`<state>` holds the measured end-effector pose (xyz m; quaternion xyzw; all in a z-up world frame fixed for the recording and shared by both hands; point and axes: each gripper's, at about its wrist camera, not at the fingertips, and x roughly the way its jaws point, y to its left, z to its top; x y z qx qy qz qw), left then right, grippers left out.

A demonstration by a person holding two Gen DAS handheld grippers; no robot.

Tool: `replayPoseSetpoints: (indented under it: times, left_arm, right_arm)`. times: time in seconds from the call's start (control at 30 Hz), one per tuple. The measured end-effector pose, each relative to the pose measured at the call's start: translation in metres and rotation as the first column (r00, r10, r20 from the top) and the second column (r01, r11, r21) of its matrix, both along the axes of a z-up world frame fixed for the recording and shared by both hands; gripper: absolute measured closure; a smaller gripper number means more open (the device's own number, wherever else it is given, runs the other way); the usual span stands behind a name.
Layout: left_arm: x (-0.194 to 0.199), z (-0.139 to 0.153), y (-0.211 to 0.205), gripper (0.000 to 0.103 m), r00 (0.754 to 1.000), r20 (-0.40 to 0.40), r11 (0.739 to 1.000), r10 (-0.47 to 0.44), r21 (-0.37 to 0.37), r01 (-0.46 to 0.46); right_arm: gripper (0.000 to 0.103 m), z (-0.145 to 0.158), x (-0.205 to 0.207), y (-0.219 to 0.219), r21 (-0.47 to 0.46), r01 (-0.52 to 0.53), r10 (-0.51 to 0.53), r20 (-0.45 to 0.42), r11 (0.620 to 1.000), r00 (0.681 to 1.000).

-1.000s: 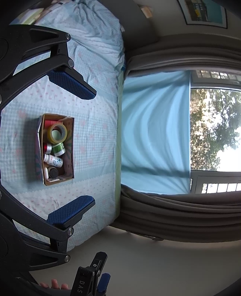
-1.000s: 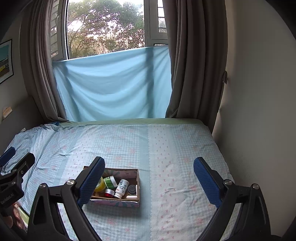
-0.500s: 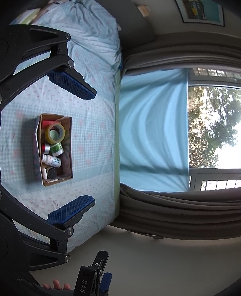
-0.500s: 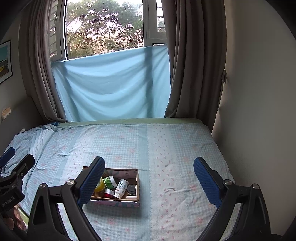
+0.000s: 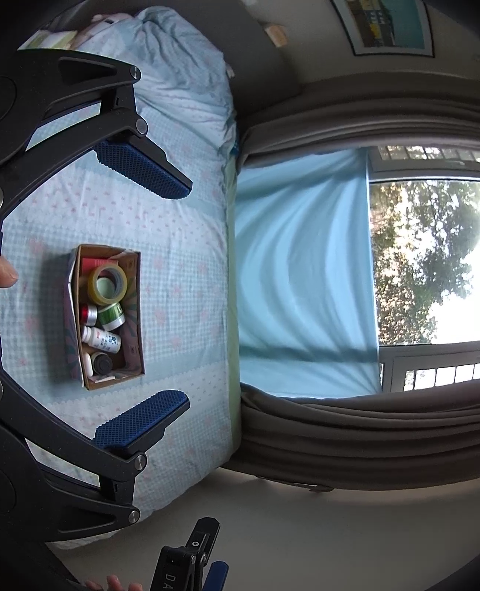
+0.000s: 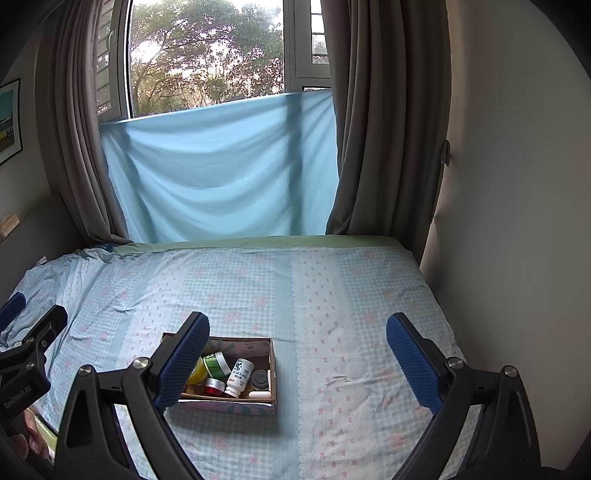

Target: Organize rigid objects

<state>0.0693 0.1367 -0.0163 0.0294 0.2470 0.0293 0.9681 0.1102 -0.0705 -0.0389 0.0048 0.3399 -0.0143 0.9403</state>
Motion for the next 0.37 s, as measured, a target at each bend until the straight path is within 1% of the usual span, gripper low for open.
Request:
replayPoseSetpoints:
  times: [0.13,0.27,0.37]
  left_arm:
    - [-0.0025,0.0028,-0.0039,0.000,1.000,0.031,1.000,-0.004,0.015,0.003]
    - [-0.0020,0.0008,-0.0049,0.000,0.999,0.032,1.000,-0.018,-0.004,0.018]
    - [0.0007,-0.0022,-0.0045,0.000,1.000,0.018,0.999,-0.024,-0.022,0.024]
  right_arm:
    - [0.007,-0.0004,0.0015,-0.0002,0.000,0.002,-0.002,-0.001,1.000,1.000]
    - [0.007,-0.0018,0.0022,0.0000,-0.004,0.002,-0.002,-0.006,1.000,1.000]
    - [0.007,-0.0050,0.0049,0.0020,-0.013,0.000,0.000,-0.018,1.000,1.000]
